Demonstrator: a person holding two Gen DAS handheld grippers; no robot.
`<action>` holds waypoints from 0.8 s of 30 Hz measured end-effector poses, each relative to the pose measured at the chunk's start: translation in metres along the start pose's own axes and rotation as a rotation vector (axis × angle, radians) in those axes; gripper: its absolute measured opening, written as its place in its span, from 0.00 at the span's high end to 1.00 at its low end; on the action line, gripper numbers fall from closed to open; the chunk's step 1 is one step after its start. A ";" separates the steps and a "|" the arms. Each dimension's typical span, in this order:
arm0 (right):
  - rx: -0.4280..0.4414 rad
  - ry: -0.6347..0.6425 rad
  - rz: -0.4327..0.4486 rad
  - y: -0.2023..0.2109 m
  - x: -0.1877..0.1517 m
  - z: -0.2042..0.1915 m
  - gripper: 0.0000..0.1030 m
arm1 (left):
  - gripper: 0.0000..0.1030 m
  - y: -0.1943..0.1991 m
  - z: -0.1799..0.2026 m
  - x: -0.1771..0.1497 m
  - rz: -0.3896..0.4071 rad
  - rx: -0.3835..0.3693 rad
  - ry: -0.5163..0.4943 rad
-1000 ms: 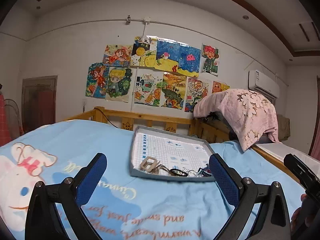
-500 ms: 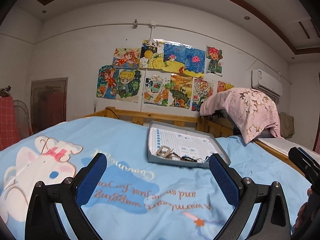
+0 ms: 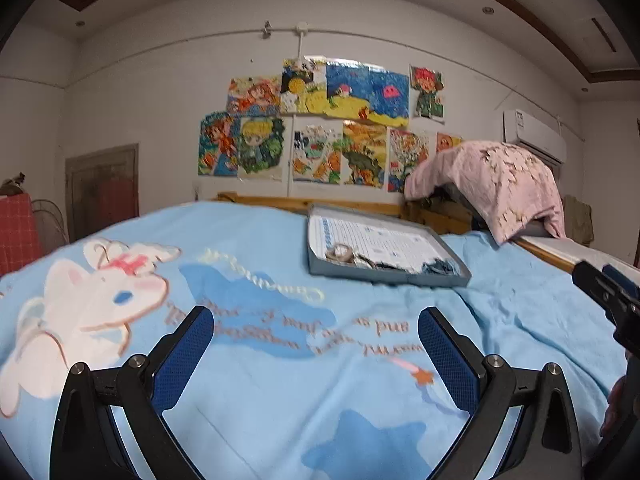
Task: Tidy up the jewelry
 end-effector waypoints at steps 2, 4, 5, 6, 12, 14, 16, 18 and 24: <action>-0.010 0.008 0.000 0.001 -0.002 -0.001 0.02 | 0.00 -0.001 0.002 -0.005 -0.005 -0.004 -0.004; -0.019 0.020 -0.001 0.002 -0.002 -0.002 0.02 | 0.00 0.002 0.004 -0.007 0.005 -0.009 -0.011; -0.026 0.023 0.002 0.004 -0.004 -0.002 0.02 | 0.00 0.003 0.005 -0.007 0.008 -0.010 -0.014; -0.029 0.026 0.005 0.005 -0.004 -0.003 0.02 | 0.00 0.005 0.005 -0.007 0.013 -0.012 -0.015; -0.040 0.050 -0.007 0.004 -0.008 -0.005 0.03 | 0.00 0.010 0.006 -0.005 0.021 -0.017 -0.011; -0.043 0.054 -0.013 0.003 -0.009 -0.005 0.03 | 0.00 0.011 0.006 -0.005 0.022 -0.016 -0.013; -0.045 0.054 -0.015 0.003 -0.010 -0.004 0.03 | 0.00 0.011 0.006 -0.005 0.023 -0.015 -0.017; -0.046 0.053 -0.016 0.003 -0.009 -0.004 0.03 | 0.00 0.011 0.007 -0.004 0.022 -0.017 -0.016; -0.045 0.058 -0.021 0.003 -0.010 -0.005 0.02 | 0.00 0.011 0.007 -0.004 0.023 -0.016 -0.014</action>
Point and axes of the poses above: each gripper's, at about its wrist camera, not at the fingertips, and y roughly against the way its jaws point, z to its right, x to its top, the point moved 4 cm from there along -y, roughly the way its jaws point, and after that the axes turned 1 degree about -z, right-handed, at the moved point
